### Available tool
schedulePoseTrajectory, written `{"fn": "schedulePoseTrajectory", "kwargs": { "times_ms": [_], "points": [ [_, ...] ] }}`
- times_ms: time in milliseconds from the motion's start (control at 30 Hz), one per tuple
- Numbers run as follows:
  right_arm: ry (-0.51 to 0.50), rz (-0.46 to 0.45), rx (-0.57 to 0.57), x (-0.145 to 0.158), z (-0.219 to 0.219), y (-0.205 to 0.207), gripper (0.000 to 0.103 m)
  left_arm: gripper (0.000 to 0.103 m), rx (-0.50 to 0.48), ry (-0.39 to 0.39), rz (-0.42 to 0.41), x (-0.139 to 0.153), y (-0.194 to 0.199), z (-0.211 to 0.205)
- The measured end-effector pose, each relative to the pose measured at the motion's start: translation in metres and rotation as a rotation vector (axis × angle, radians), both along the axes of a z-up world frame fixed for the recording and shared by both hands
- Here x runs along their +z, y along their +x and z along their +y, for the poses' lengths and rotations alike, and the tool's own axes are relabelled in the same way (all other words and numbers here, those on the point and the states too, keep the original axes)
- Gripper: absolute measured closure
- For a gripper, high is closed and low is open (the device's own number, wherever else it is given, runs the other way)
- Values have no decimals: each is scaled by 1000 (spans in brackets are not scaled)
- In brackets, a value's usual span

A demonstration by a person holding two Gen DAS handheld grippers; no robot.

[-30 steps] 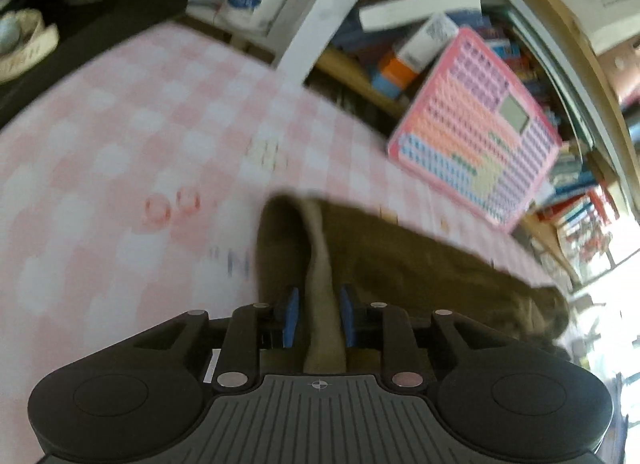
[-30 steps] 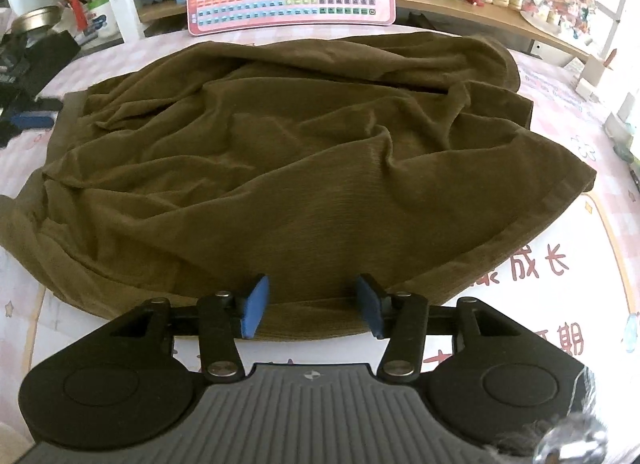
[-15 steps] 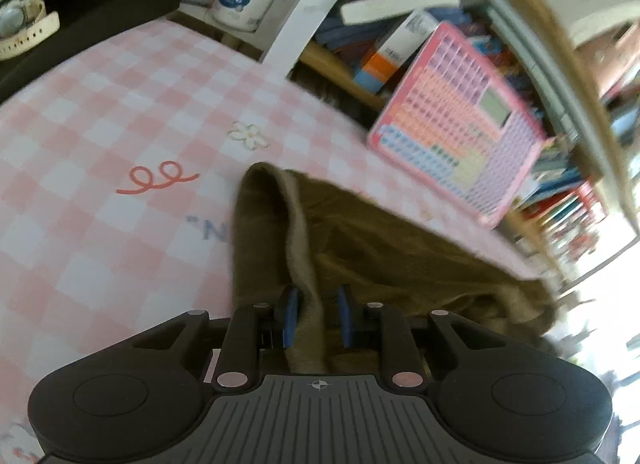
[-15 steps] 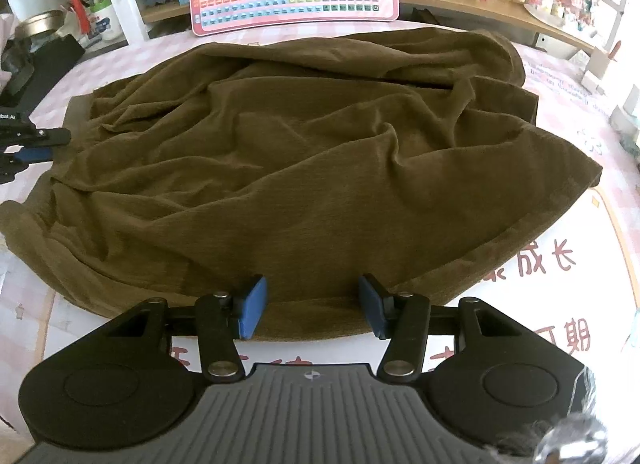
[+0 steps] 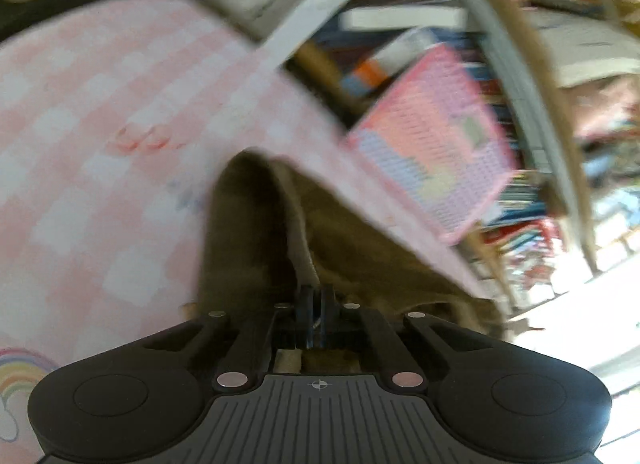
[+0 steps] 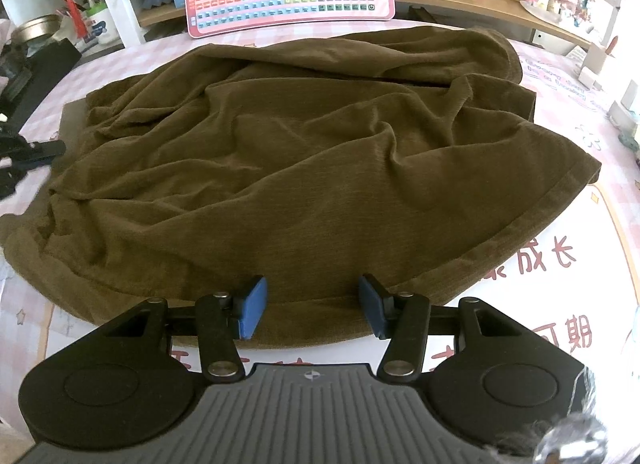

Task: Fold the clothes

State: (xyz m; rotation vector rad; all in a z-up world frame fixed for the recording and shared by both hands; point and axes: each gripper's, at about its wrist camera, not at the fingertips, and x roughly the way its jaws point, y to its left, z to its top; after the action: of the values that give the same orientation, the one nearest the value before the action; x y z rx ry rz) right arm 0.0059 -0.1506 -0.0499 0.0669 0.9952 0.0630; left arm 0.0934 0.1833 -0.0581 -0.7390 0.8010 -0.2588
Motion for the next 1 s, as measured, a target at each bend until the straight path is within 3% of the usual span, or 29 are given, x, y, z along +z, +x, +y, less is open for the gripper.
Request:
{"fn": "schedulePoseTrajectory", "kwargs": {
  "times_ms": [133, 233, 367, 467, 667, 833, 900, 1000],
  "points": [
    [22, 4, -28, 4, -3, -1, 55, 102, 28, 32, -76, 32, -12, 12],
    [52, -27, -57, 14, -9, -5, 55, 102, 88, 97, 26, 9, -6, 40],
    [67, -28, -87, 16, -17, -7, 55, 99, 100, 171, 110, -25, 3, 43],
    [81, -17, -112, 13, -24, -10, 55, 94, 99, 231, 107, -18, 3, 35],
    [119, -47, -196, 17, -52, -16, 55, 94, 135, 326, 9, 22, -27, 36],
    [169, -57, -298, 15, -87, -15, 56, 94, 16, 286, -102, 40, -54, 12],
    [200, -66, -337, 15, -102, -13, 56, 94, -11, 290, -76, 35, -62, 4],
    [304, -67, -412, 10, -124, -6, 56, 94, -3, 336, 62, 11, -63, 0]
  ]
}}
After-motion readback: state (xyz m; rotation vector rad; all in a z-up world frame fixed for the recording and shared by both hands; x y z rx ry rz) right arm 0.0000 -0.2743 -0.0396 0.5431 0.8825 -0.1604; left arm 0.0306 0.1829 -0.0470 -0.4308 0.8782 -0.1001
